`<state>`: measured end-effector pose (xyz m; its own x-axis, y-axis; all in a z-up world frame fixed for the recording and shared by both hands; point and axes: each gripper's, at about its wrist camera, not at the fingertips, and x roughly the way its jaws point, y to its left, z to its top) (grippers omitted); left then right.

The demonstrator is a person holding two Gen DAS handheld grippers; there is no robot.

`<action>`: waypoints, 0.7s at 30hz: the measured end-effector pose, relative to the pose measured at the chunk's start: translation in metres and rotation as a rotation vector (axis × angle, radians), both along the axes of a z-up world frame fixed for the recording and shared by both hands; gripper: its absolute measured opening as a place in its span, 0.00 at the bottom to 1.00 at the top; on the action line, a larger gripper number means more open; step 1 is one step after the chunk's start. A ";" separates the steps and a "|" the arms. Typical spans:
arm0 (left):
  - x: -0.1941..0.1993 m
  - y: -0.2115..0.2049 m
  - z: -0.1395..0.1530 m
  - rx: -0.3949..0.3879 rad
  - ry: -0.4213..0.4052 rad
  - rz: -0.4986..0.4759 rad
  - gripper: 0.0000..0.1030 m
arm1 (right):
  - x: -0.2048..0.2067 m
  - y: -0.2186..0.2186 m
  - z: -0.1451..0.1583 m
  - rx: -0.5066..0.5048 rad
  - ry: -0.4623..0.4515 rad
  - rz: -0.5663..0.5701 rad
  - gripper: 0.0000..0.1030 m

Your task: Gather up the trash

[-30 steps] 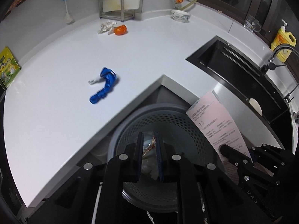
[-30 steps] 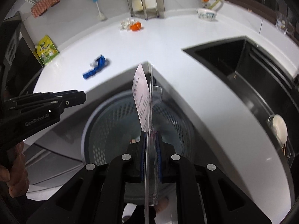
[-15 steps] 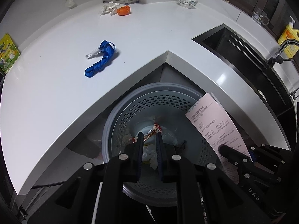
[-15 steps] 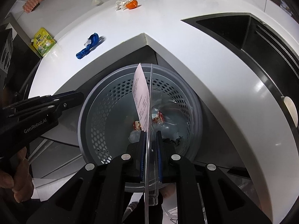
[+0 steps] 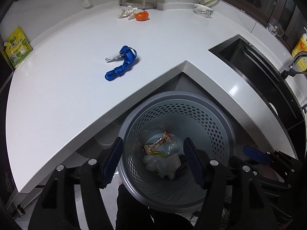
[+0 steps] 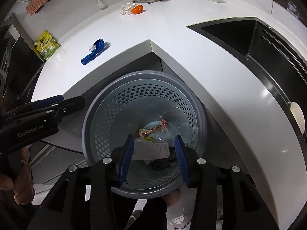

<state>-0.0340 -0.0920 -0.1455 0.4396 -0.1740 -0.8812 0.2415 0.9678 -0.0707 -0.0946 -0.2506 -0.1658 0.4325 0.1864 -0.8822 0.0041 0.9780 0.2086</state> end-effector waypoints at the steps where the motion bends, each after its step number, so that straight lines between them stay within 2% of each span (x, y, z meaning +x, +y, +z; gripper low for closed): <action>1: 0.001 0.000 0.001 0.000 -0.002 0.002 0.62 | 0.000 0.000 0.001 0.001 -0.002 0.000 0.41; 14: 0.023 0.012 0.022 0.011 -0.084 0.045 0.69 | 0.008 -0.005 0.015 0.020 -0.039 -0.033 0.43; 21: 0.067 0.017 0.020 0.036 -0.123 0.088 0.70 | 0.010 -0.007 0.016 0.014 -0.035 -0.051 0.43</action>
